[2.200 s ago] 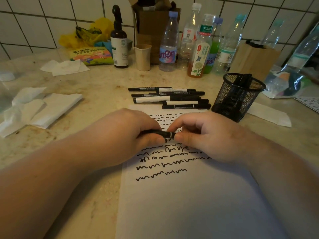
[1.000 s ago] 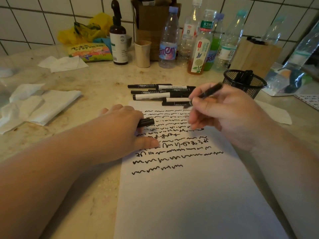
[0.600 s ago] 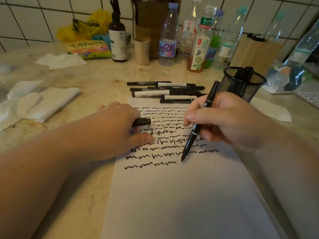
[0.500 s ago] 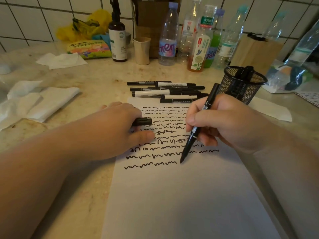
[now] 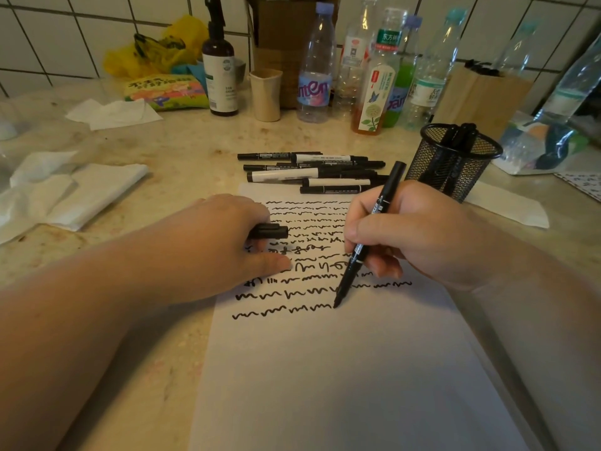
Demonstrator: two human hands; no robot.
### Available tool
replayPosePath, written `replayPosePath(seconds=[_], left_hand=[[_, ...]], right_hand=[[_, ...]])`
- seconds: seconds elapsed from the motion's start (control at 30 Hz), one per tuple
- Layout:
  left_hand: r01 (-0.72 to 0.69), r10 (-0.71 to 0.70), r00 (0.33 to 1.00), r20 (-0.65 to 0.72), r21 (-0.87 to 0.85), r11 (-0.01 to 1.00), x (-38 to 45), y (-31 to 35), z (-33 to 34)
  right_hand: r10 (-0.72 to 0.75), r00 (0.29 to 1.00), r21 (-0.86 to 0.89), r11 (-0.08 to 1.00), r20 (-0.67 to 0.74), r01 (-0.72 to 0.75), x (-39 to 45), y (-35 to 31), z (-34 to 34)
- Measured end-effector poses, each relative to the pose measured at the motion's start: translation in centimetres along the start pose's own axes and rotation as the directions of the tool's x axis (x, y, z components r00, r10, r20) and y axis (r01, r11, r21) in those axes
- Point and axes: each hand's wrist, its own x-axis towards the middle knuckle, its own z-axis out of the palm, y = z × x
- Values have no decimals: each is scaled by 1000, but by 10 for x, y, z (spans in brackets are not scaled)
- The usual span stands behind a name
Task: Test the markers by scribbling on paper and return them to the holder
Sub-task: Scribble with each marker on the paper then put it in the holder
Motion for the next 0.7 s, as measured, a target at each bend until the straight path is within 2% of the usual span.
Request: replayPosePath(seconds=[0.1,0.3,0.53,0.7], left_hand=[[2,-2,1000,-4,17,1000,-1,0,0],[28,-27,999,28,-59,998,-7,4,-5],[25,-19,1000,22,-272,962,-11,1,-8],[-31,33,999,5,-209,977,-10,6,-8]], right_hand=[[1,1000,-3,1000,-10,-2,0,-1,0],[4,1000,-19,1000,-23,-4,0,0,-2],[31,999,-41,999,-41,-32,-1,-2,-4],[-12,996,21,1000,-93,14,-2,-1,-5]])
